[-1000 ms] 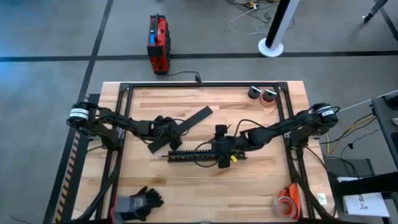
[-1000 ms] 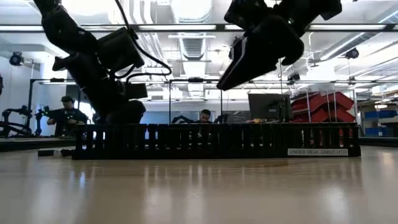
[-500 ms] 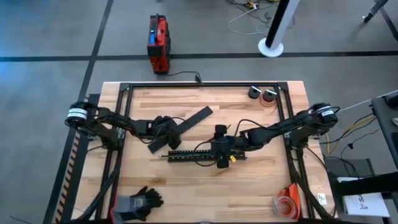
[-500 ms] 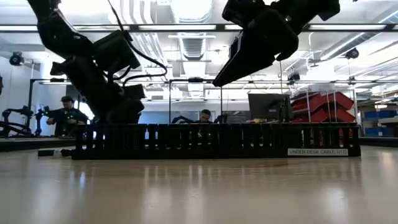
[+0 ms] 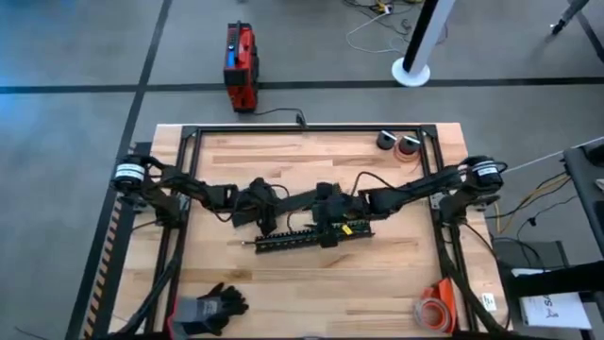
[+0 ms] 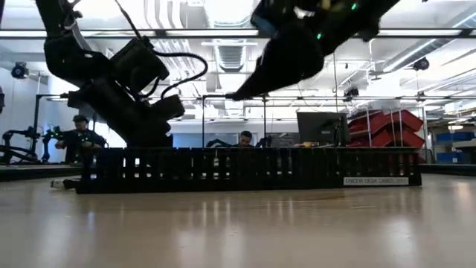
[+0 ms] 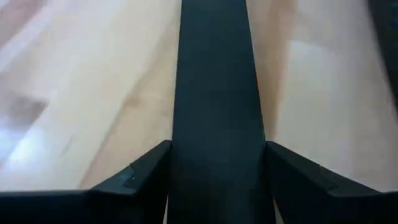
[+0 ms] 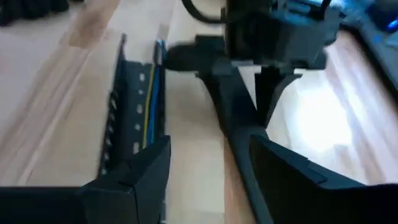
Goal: Ziptie cables
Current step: Insert the cable duct cover into the cable duct
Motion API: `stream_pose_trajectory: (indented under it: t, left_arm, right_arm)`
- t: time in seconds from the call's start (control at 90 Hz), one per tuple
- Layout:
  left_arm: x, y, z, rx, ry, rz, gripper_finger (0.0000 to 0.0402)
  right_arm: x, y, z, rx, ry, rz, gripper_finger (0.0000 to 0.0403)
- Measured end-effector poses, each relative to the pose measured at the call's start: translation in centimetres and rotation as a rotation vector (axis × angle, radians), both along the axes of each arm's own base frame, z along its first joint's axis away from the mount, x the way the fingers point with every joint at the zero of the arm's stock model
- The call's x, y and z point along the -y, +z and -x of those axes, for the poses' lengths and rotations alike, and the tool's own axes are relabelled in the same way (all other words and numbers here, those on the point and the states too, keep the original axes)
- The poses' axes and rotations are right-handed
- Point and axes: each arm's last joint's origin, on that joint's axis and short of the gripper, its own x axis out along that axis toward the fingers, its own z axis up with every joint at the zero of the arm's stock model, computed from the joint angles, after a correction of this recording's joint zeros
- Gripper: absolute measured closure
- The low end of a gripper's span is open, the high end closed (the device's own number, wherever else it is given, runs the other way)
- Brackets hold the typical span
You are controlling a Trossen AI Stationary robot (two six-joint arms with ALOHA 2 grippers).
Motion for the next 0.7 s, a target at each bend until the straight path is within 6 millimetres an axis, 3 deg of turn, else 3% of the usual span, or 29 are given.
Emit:
stream_pose_trajectory:
  t: [0.189,0.356,0.444,0.7]
  left_arm:
    - [-0.2,1.2,-1.4,0.037,-0.023,-0.081,0.0093]
    - [-0.1,2.9,-1.2,0.008,-0.035,-0.105,0.0066]
    - [0.1,4.1,0.3,-0.061,-0.029,-0.084,0.0066]
    - [1.2,6.9,7.4,-0.225,0.073,0.052,0.009]
  right_arm:
    - [2.8,-2.1,-2.0,-0.019,0.002,-0.067,0.0191]
    - [3.9,-3.1,-4.5,-0.028,0.013,-0.092,0.0174]
    - [4.1,-3.4,-6.0,-0.029,0.024,-0.084,0.0163]
    - [5.1,-5.0,-10.4,-0.005,0.082,-0.108,0.0142]
